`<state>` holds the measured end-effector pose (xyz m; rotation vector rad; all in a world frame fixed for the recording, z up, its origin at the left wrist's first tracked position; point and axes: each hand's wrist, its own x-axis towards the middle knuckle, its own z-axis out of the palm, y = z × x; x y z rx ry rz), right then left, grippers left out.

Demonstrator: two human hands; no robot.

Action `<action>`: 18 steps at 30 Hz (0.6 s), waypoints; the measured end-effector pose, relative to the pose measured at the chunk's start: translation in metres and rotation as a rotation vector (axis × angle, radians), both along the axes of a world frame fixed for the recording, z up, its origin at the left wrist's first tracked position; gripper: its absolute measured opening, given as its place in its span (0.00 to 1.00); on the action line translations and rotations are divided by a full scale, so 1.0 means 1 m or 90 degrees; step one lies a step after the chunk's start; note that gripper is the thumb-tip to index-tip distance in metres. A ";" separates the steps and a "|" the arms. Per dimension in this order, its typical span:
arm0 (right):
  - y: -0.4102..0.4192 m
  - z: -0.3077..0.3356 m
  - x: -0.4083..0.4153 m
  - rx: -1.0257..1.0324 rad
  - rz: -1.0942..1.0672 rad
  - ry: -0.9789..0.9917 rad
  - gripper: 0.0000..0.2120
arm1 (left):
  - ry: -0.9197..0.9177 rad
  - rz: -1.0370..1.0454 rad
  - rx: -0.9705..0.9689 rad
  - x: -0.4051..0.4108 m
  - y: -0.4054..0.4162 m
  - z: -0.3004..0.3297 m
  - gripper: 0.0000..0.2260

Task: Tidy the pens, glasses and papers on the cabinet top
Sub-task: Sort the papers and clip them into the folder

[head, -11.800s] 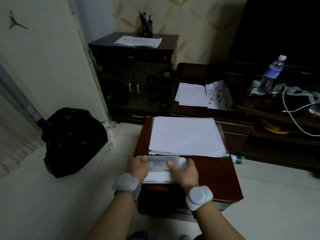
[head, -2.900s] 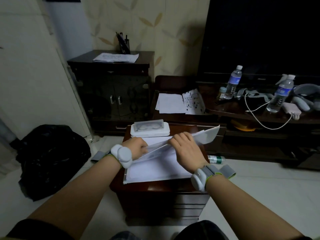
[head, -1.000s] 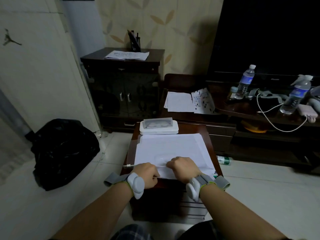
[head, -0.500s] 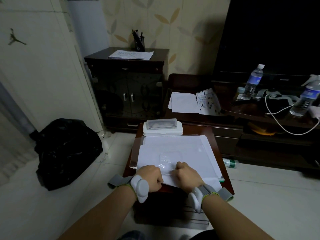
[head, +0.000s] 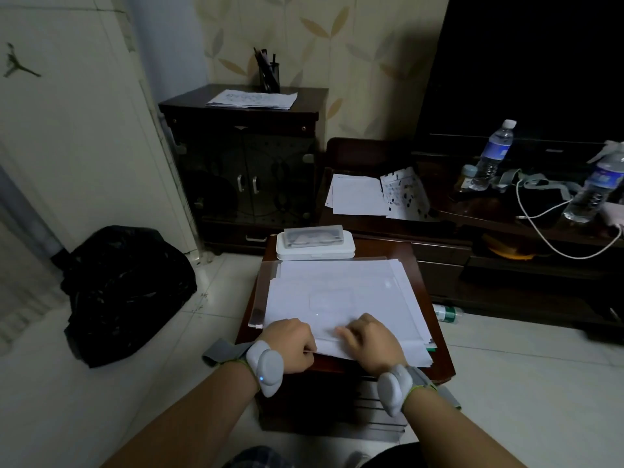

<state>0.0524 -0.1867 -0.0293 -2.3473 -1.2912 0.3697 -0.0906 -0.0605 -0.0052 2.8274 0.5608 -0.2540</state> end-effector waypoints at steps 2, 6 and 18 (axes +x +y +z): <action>-0.007 0.001 0.001 0.043 -0.102 -0.003 0.19 | -0.020 0.000 0.001 -0.002 -0.001 0.000 0.12; -0.023 0.001 0.003 0.087 -0.363 -0.012 0.17 | -0.043 -0.010 -0.003 -0.004 -0.005 -0.002 0.20; -0.051 -0.009 0.011 -0.060 -0.550 -0.003 0.25 | 0.012 -0.003 -0.004 -0.003 -0.018 0.001 0.10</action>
